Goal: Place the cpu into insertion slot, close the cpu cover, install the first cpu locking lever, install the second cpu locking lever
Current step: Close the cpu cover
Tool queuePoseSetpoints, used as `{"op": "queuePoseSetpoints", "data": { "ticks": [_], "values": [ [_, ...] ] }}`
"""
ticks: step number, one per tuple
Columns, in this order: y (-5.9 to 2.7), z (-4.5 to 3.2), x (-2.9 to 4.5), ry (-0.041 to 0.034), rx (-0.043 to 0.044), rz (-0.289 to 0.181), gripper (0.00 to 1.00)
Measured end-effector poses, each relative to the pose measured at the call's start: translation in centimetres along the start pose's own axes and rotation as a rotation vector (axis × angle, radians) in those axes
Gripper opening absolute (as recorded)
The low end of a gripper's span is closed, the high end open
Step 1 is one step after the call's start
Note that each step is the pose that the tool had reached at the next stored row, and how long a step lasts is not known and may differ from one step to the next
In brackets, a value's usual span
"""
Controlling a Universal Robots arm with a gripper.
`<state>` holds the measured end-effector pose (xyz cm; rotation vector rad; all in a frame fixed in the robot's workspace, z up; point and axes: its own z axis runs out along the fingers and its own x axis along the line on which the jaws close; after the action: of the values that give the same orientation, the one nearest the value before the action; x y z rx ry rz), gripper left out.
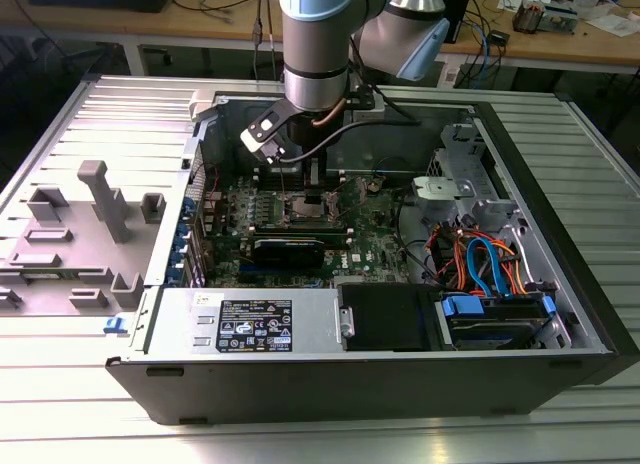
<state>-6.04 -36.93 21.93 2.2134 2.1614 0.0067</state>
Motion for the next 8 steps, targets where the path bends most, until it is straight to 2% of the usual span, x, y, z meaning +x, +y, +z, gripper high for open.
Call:
{"op": "queuePoseSetpoints", "data": {
  "ticks": [8],
  "values": [
    [0.0,0.0,0.0,0.0001,0.0003,0.0,0.11]
  ]
}}
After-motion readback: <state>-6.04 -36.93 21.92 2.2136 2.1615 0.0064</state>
